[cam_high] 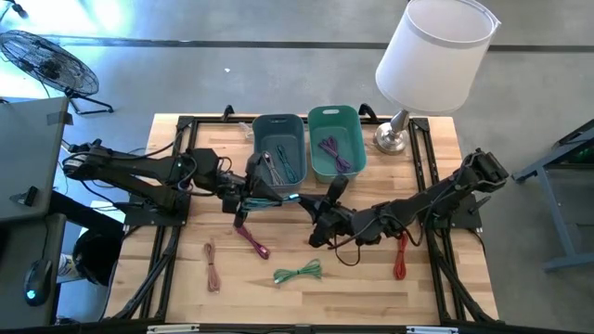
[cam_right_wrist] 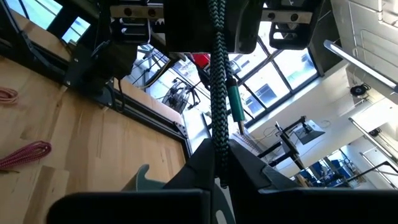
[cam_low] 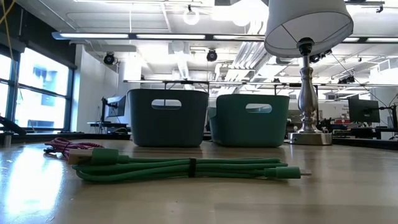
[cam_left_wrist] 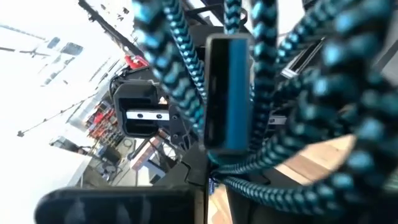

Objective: Pick & Place USB Port
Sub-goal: Put the blue charger cable into the blue bin

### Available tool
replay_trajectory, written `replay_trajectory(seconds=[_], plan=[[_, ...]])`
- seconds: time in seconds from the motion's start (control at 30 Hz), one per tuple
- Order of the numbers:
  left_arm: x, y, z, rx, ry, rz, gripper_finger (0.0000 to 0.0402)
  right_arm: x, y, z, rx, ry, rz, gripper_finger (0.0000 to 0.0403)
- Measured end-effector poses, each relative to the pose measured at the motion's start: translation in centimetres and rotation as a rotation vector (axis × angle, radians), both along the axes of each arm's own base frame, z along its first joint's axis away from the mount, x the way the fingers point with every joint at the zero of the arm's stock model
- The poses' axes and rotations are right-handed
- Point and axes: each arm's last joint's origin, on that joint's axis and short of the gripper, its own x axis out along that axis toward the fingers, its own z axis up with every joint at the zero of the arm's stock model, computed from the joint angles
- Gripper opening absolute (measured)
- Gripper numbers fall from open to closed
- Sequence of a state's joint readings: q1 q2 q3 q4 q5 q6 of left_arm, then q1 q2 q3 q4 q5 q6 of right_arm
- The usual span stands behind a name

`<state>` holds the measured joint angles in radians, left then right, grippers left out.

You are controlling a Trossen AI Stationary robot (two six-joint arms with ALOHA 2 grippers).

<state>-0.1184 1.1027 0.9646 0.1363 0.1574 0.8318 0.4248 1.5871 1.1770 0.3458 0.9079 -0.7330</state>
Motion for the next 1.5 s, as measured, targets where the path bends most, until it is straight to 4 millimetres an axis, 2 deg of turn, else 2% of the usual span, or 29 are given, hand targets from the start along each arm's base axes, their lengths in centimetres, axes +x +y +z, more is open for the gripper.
replay_trajectory(seconds=[0.1,0.17,0.3,0.47,0.6,0.7,0.93,1.23,1.4,1.5], plan=[[-0.2,0.1,0.1,-0.001,0.002,0.037,0.0019,0.0,0.0,0.0,-0.001,0.002,-0.004,0.0013],[-0.5,0.2,0.2,-0.004,0.007,0.069,0.0019,-0.1,0.2,0.0,-0.001,0.001,-0.002,0.0027],[-1.5,0.5,0.8,0.004,-0.009,0.124,0.0019,-0.4,0.7,0.1,0.006,-0.017,-0.027,0.0080],[-3.1,1.0,1.3,0.025,0.002,0.217,0.0019,-1.1,1.5,0.3,0.002,-0.031,-0.147,0.0141],[-4.0,1.7,0.8,0.108,0.084,0.356,0.0019,-1.6,2.1,0.3,-0.001,-0.032,-0.197,0.0178],[-4.1,2.7,-0.2,0.148,0.184,0.438,0.0019,-1.8,2.4,0.3,-0.002,-0.034,-0.225,0.0192],[-3.7,6.6,-2.4,0.163,0.400,0.580,0.0019,-2.2,3.0,0.3,0.003,-0.038,-0.229,0.0193],[-2.8,13.1,-5.2,0.067,0.550,0.578,0.0019,-2.5,3.4,0.3,0.014,-0.046,-0.258,0.0193],[-2.2,15.8,-7.3,0.039,0.653,0.602,0.0019,-2.6,3.4,0.1,0.024,-0.047,-0.280,0.0193],[-1.7,16.7,-8.2,0.048,0.685,0.658,0.0049,-2.7,3.4,-0.1,0.014,-0.034,-0.286,0.0193]])
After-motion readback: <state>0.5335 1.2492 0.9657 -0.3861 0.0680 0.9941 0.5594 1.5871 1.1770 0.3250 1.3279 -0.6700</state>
